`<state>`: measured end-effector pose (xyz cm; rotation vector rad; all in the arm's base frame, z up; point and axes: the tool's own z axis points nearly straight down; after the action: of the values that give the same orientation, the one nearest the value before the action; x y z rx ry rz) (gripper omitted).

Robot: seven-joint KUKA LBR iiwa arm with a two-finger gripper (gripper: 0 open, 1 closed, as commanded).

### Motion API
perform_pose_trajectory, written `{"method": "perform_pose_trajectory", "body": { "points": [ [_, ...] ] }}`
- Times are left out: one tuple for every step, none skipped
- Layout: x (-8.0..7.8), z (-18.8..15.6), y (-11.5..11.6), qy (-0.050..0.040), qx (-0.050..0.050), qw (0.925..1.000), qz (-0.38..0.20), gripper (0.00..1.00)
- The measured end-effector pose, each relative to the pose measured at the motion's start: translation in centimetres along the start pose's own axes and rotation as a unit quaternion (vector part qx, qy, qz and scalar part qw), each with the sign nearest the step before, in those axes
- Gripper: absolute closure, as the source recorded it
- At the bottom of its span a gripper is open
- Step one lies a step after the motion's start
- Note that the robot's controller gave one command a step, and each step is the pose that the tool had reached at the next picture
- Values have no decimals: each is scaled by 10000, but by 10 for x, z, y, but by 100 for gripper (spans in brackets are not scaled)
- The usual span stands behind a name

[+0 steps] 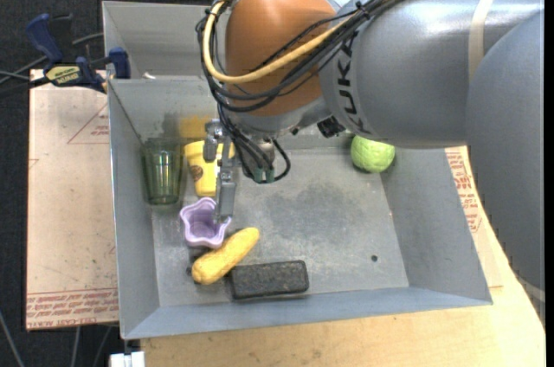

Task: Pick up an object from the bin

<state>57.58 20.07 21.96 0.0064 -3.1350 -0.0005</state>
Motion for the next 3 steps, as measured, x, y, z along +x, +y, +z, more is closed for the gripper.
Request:
{"method": "perform_pose_trajectory", "body": {
  "points": [
    [-2,-5,-1,-38,-7,10000,16,0],
    [-2,23,3,-71,-13,9996,-264,0],
    [5,74,15,-64,-9,9971,-762,0]
  ]
}}
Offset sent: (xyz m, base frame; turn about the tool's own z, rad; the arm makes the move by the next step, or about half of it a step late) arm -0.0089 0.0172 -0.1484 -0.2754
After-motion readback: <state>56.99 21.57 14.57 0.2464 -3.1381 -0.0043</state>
